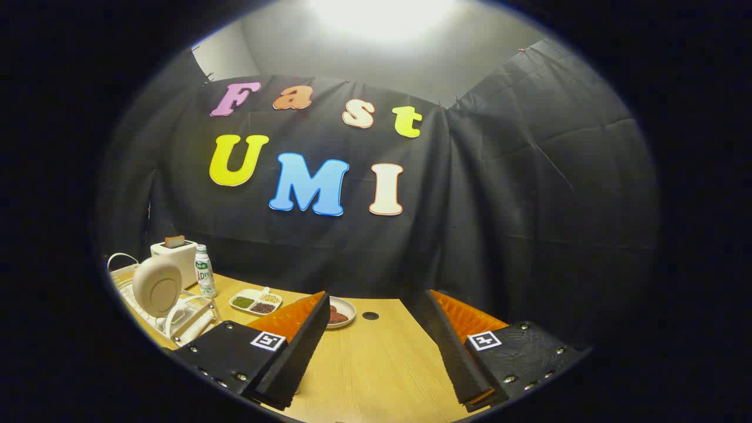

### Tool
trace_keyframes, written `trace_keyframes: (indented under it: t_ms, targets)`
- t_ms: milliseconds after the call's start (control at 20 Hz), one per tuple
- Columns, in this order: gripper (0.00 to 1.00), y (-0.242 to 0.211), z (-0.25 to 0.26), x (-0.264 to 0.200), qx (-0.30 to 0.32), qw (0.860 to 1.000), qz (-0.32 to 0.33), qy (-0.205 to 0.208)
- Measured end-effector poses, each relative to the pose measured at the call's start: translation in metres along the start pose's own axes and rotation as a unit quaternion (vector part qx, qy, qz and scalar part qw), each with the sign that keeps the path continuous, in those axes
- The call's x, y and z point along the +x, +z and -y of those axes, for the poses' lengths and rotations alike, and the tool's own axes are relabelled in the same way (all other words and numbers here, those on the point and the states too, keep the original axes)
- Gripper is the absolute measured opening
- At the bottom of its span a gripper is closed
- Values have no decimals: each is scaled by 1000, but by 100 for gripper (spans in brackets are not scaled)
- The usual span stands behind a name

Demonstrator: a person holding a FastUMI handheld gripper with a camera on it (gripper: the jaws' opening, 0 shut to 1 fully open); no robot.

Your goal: Take the plate from the dish rack, then take the spoon from the basket and place it into the plate.

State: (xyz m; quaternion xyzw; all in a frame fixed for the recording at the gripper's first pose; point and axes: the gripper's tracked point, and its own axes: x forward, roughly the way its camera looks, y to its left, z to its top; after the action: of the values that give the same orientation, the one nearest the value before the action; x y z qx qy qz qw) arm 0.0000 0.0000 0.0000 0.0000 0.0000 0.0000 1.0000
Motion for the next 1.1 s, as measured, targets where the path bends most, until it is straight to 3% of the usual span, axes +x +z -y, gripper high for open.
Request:
trace_keyframes:
  t_ms: [300,700,1100]
  targets:
    - [97,53,-121,-33,19,998,7,54]
    - [97,77,-286,-48,54,991,-8,124]
    - [94,27,-352,-24,30,991,-91,94]
